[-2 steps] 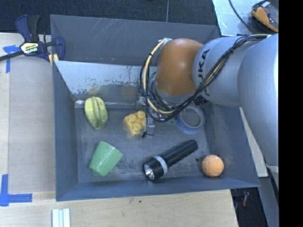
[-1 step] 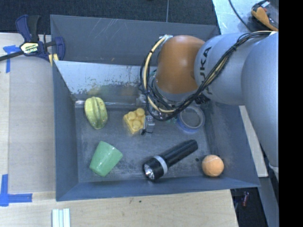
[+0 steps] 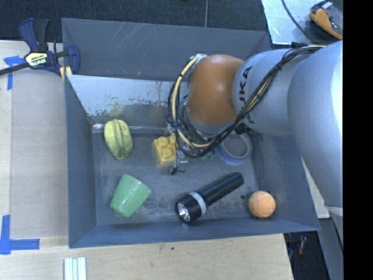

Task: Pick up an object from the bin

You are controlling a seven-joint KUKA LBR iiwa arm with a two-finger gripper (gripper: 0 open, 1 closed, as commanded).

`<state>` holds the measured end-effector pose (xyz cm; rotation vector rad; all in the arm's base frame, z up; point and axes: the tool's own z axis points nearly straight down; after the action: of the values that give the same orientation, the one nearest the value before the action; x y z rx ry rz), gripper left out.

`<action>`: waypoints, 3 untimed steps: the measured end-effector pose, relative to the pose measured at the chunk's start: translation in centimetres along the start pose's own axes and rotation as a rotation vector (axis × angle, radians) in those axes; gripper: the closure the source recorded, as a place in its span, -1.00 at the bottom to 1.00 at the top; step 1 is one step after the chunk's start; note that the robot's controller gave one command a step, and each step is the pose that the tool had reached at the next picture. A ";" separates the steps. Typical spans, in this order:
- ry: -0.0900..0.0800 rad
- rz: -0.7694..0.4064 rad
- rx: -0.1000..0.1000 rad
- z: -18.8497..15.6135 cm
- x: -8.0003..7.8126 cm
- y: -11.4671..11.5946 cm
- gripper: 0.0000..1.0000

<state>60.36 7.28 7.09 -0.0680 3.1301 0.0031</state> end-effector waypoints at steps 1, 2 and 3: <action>-0.011 0.025 -0.001 0.0 -0.7 -1.0 -1.00; -0.007 0.006 -0.001 -0.2 -0.3 -0.2 1.00; -0.007 0.007 -0.001 -0.2 -0.3 -0.2 1.00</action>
Offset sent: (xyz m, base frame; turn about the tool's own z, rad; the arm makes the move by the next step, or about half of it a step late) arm 0.0012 -0.0012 0.0000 0.0039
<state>60.66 7.06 7.31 -0.0573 3.1235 0.0048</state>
